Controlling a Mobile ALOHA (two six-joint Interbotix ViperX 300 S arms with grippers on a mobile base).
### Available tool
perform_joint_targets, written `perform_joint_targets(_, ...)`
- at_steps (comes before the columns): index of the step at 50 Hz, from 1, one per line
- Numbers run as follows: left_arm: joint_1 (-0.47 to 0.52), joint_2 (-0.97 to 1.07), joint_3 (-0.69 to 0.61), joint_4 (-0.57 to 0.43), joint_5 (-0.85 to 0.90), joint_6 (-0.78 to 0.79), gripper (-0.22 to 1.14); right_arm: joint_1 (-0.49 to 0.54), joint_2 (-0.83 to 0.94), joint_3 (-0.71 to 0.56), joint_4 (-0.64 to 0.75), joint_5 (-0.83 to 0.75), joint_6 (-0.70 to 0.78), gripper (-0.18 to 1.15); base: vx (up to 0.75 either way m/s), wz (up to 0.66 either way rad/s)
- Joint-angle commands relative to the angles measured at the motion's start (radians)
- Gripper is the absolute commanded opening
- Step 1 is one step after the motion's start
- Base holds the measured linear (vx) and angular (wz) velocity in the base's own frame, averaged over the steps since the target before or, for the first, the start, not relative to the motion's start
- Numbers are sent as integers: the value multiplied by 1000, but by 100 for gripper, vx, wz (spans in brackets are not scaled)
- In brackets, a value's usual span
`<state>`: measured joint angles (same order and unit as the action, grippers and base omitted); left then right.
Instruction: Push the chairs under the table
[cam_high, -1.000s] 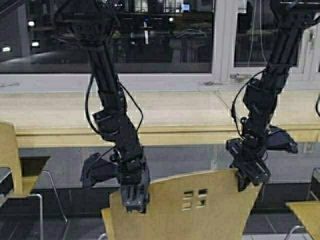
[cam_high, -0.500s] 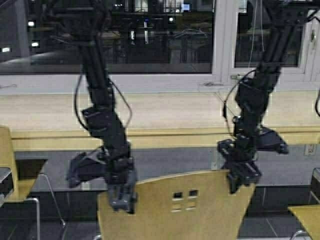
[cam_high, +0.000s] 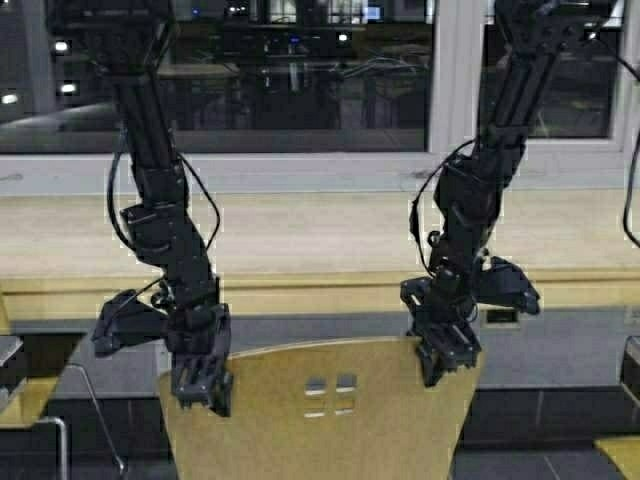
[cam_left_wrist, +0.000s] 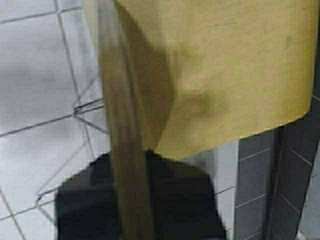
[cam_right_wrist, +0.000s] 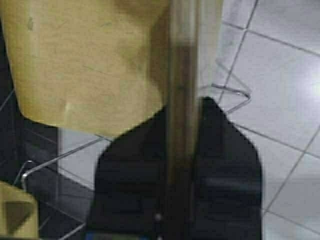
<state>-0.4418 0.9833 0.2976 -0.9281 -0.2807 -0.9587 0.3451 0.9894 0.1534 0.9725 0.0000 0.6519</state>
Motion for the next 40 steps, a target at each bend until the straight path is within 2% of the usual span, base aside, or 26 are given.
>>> perform_joint_targets(1, 25, -38, -57, 78, -31, 64, 4, 11, -15, -48, 44, -40, -3, 5, 23, 9)
perform_joint_targets(15, 25, -41, -66, 130, -28, 66, 4, 12, -23, -18, 61, -77, 9, 5, 24, 13)
perform_joint_targets(23, 28, -23, -118, 206, -23, 64, 4, 11, -46, 40, 152, -126, -8, 5, 26, 6)
perform_joint_targets(40, 55, 2, -179, 305, 77, 64, 4, 23, -52, 72, 156, -156, -2, 5, 26, -1)
